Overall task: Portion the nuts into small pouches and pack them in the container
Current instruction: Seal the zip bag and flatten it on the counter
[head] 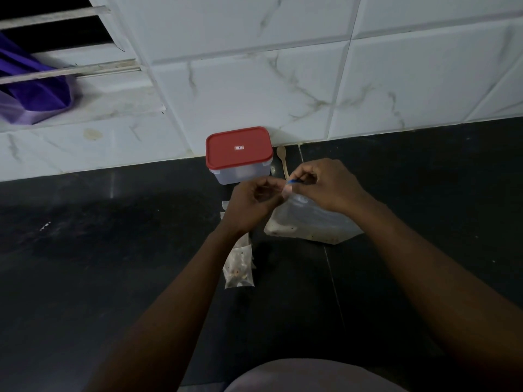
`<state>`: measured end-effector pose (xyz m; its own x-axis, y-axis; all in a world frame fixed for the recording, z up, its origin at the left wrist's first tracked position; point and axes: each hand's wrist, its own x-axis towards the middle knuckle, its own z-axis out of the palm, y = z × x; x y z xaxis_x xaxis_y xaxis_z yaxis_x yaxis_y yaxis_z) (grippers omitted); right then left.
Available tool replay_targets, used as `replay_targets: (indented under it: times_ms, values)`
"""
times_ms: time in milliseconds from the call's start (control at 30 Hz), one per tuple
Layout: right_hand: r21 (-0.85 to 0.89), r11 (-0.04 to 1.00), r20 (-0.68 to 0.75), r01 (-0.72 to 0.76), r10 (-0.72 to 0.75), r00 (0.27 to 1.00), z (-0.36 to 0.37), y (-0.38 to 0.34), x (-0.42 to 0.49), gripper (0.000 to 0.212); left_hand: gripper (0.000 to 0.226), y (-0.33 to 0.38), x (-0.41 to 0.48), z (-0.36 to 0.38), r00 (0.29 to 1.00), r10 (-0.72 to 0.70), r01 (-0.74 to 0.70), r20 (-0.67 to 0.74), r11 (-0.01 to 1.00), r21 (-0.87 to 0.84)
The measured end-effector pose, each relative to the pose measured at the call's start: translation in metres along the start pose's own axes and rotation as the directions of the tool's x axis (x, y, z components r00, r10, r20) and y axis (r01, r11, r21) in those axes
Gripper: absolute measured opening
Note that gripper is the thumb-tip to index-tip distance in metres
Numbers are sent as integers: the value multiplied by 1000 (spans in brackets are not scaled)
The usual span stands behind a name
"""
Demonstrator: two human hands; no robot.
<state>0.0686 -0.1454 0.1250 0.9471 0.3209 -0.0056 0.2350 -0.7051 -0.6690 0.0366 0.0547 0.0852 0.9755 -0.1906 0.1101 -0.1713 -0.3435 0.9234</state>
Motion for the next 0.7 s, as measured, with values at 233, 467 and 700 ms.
replay_targets:
  times_ms: [233,467,700]
  values:
    - [-36,999,11,-9,10,1000,2,0,-2,22,12,-4,-1,-7,996,72,-74,-51,997,-28]
    - [-72,997,56,-34,38,998,0,6,-5,44,13,-11,-1,-7,1000,23,-23,-3,1000,-5]
    - [-127,991,69,-46,55,996,-5,21,-9,30,13,-16,-3,-9,999,-53,53,-7,999,-3]
